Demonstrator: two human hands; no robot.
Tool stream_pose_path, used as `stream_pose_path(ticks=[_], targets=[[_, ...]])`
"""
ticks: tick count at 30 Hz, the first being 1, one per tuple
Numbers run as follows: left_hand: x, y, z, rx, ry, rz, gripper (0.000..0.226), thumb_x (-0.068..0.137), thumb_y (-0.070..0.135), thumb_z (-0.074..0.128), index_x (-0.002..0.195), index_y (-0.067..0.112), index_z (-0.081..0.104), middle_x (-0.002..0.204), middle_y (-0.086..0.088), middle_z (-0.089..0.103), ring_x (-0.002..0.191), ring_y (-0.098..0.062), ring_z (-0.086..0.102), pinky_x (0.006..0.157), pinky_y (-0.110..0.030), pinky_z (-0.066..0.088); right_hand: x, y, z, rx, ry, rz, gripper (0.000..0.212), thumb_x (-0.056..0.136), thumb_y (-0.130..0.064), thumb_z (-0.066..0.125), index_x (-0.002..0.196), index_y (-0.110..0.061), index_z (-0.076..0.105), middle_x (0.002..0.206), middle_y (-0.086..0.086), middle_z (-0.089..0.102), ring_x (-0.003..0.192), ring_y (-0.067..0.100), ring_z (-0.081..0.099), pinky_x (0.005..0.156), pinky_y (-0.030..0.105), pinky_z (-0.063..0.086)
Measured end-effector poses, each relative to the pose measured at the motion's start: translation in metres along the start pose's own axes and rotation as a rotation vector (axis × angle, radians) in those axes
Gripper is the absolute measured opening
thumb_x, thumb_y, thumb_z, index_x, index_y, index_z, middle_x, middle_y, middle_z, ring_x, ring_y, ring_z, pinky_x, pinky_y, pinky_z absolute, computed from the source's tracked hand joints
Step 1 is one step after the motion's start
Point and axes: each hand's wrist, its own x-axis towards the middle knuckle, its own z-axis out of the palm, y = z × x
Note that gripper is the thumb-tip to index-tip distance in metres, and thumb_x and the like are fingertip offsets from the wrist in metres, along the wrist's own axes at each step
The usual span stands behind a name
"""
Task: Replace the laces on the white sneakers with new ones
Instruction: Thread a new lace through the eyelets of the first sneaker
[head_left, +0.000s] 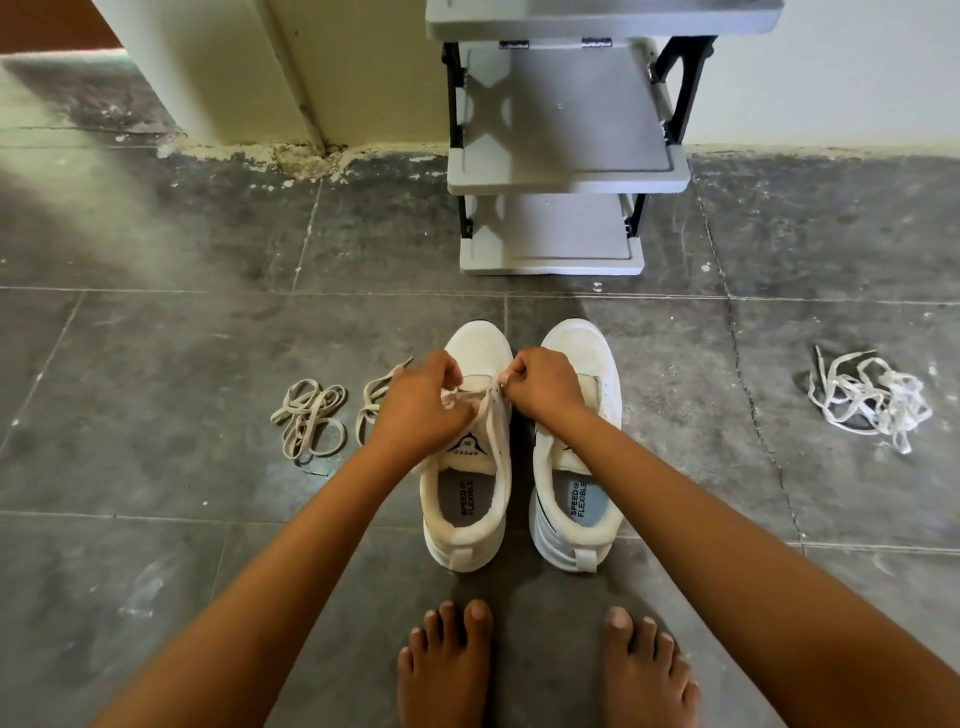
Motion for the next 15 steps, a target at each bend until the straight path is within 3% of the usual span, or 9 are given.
stream_pose_path(ticks=[3, 8, 10, 13, 14, 15], targets=[[-0.012, -0.005, -0.007, 0.288, -0.112, -0.034, 0.03, 0.076, 0.033, 0.071, 0.093, 0.019, 0.051, 0.094, -0.003, 0.063, 0.086, -0.02, 0.058, 0.07, -0.031, 0.048, -0.002, -0.003, -0.006, 0.019, -0.053, 0.02, 0.017, 0.085, -0.008, 0.06, 0.099, 0.0, 0.06, 0.105, 0.016, 0.065, 0.1, 0.03, 0.06, 0.084, 0.038, 0.05], [-0.016, -0.003, -0.003, 0.451, -0.09, -0.013, 0.014, 0.084, 0.017, 0.057, 0.092, 0.005, 0.057, 0.094, -0.015, 0.065, 0.087, -0.031, 0.06, 0.071, -0.035, 0.047, -0.009, -0.018, -0.033, 0.114, -0.048, 0.054, 0.021, 0.092, -0.008, 0.049, 0.11, 0.002, 0.052, 0.113, 0.019, 0.061, 0.106, 0.032, 0.057, 0.091, 0.041, 0.048], [-0.014, 0.0, -0.003, 0.48, -0.111, -0.02, 0.009, 0.085, 0.015, 0.054, 0.086, 0.007, 0.056, 0.093, -0.014, 0.065, 0.087, -0.03, 0.061, 0.067, -0.033, 0.044, -0.008, -0.035, -0.059, 0.508, 0.02, 0.057, 0.015, 0.095, -0.009, 0.043, 0.104, -0.001, 0.051, 0.104, 0.017, 0.066, 0.095, 0.024, 0.064, 0.079, 0.036, 0.051], [-0.01, 0.0, -0.008, 0.465, -0.18, -0.049, 0.012, 0.083, 0.018, 0.06, 0.077, 0.009, 0.055, 0.085, -0.011, 0.062, 0.085, -0.028, 0.063, 0.065, -0.03, 0.043, -0.007, -0.055, -0.112, 1.363, 0.066, -0.046, 0.019, 0.097, -0.009, 0.034, 0.086, -0.008, 0.05, 0.064, -0.001, 0.065, 0.053, 0.009, 0.06, 0.06, 0.027, 0.052], [-0.008, -0.002, -0.011, 0.411, -0.2, -0.069, 0.015, 0.082, 0.02, 0.063, 0.074, 0.011, 0.053, 0.078, -0.008, 0.06, 0.078, -0.025, 0.064, 0.064, -0.029, 0.046, -0.006, -0.056, -0.122, 1.515, 0.08, -0.086, 0.023, 0.097, -0.008, 0.034, 0.078, -0.013, 0.047, 0.054, -0.006, 0.058, 0.044, 0.007, 0.052, 0.054, 0.025, 0.049], [-0.007, -0.004, -0.014, 0.328, -0.219, -0.093, 0.018, 0.082, 0.021, 0.067, 0.074, 0.013, 0.053, 0.072, -0.004, 0.059, 0.068, -0.02, 0.064, 0.061, -0.027, 0.049, -0.005, -0.055, -0.125, 1.506, 0.088, -0.098, 0.025, 0.096, -0.008, 0.035, 0.074, -0.016, 0.044, 0.049, -0.009, 0.051, 0.04, 0.006, 0.044, 0.049, 0.023, 0.045]])
